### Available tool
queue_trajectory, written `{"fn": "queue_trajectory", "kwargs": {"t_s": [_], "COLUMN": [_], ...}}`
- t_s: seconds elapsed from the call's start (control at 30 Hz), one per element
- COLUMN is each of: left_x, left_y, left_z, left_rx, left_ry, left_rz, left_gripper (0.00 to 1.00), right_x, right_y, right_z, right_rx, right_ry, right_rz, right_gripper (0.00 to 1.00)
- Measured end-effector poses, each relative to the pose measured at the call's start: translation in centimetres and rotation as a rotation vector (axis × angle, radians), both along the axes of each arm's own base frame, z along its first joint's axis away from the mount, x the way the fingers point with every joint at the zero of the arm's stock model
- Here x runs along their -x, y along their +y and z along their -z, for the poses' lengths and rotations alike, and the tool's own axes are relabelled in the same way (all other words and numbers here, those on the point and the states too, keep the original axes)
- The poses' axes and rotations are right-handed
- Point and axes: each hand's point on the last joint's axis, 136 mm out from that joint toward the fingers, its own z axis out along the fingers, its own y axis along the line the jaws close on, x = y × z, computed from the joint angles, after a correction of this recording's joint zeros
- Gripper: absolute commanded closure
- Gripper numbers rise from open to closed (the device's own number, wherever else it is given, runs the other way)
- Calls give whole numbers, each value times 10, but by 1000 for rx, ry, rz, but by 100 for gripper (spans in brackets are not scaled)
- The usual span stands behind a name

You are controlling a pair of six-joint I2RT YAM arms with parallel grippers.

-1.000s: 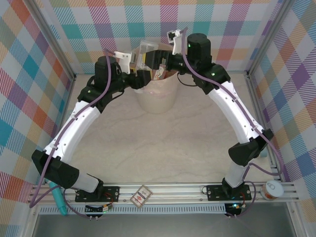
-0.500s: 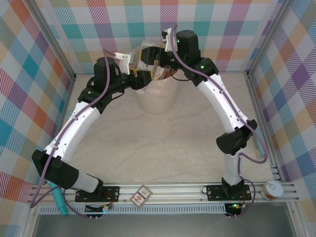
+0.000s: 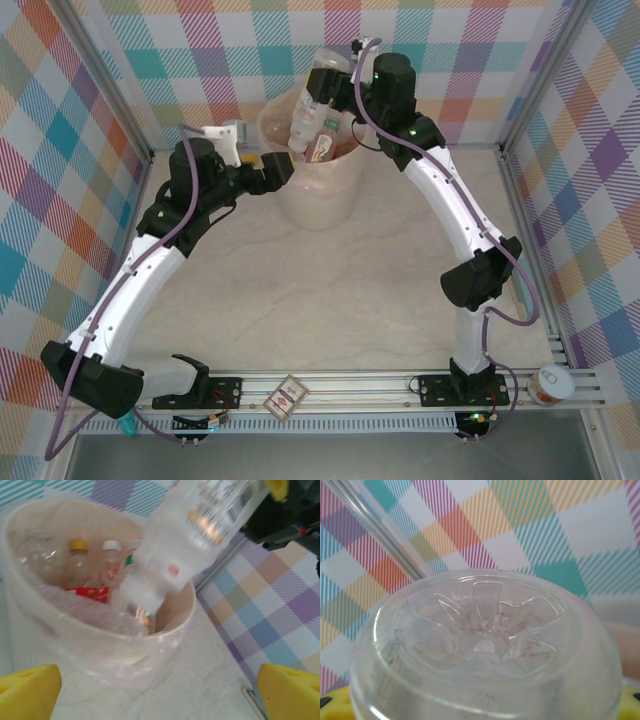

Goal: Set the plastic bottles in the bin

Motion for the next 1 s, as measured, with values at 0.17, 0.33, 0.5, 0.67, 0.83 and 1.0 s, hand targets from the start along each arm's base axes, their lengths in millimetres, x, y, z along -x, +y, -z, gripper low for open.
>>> {"fn": "queue_trajectory", "kwargs": {"t_s": [0.17, 0.33, 0.5, 0.67, 0.83, 1.0], "left_x": [-4, -2, -9, -15, -20, -26], "left_y": [11, 12, 13, 13, 20, 33], "left_z": [52, 105, 112, 113, 119, 118], "left_rx": [64, 95, 126, 138, 135, 144], "left_ry": [167, 317, 340, 339, 355, 351], "left_rz": [-71, -111, -132, -136, -155, -181], "left_gripper": [0, 1, 1, 1, 1, 1], "right_x": [-34, -75, -91, -85, -72, -59], "right_y": [7, 24, 38, 58, 68, 65], "right_z": [-2, 26, 85, 127, 134, 121], "right_rx": [11, 86, 232, 342, 422, 467], "right_ry": [-149, -204, -134, -87, -91, -98], "right_rz": [70, 129, 141, 113, 83, 66], "right_gripper": [39, 40, 38, 29, 6, 0]}}
